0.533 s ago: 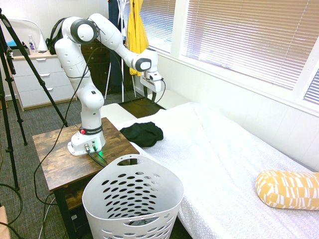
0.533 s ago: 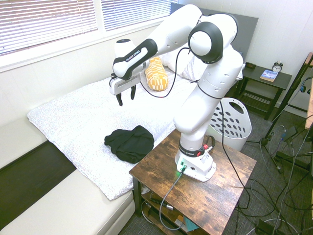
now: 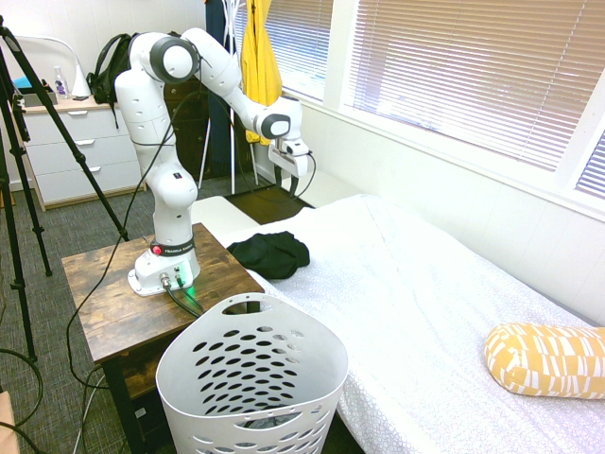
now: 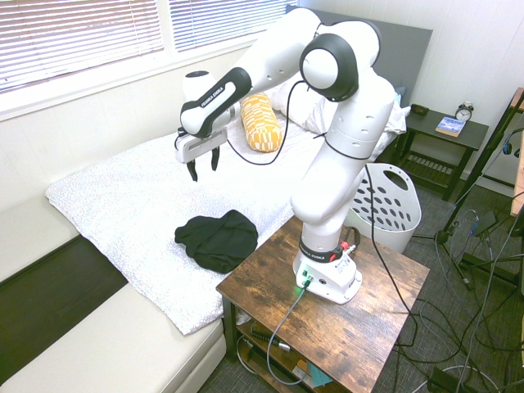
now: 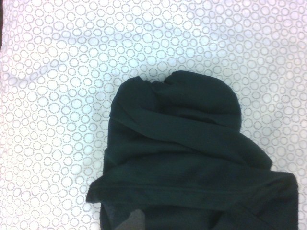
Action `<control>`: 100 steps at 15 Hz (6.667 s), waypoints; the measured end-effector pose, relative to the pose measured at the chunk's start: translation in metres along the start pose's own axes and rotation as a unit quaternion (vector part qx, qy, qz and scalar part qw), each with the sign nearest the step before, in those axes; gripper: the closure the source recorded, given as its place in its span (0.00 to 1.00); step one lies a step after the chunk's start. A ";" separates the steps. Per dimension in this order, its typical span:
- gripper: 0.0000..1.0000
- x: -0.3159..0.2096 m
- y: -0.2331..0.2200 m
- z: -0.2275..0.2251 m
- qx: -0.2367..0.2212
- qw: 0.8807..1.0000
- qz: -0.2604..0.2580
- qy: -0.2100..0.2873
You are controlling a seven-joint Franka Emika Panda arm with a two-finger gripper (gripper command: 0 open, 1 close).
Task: Put my clothes in the laundry bag
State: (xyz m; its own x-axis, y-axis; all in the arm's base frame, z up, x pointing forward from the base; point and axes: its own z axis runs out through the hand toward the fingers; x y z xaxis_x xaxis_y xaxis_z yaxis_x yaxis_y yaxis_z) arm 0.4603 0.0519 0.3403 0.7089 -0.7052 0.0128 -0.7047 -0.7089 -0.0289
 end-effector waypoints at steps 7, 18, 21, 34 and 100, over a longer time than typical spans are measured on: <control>0.00 -0.021 -0.055 0.109 -0.065 0.997 -0.016 -0.030; 0.00 -0.057 -0.118 0.229 -0.193 0.981 -0.038 -0.001; 0.00 -0.055 -0.121 0.249 -0.230 0.972 -0.039 0.008; 1.00 -0.076 -0.120 0.305 -0.388 0.918 -0.081 -0.013; 0.00 0.107 0.561 0.103 -0.272 0.915 0.297 -0.030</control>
State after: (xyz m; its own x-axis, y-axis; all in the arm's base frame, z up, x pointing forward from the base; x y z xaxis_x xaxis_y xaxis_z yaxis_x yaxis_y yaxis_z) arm 0.1435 -0.4203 0.2223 0.1854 -0.9775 0.1010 -0.8647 -0.1135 0.4893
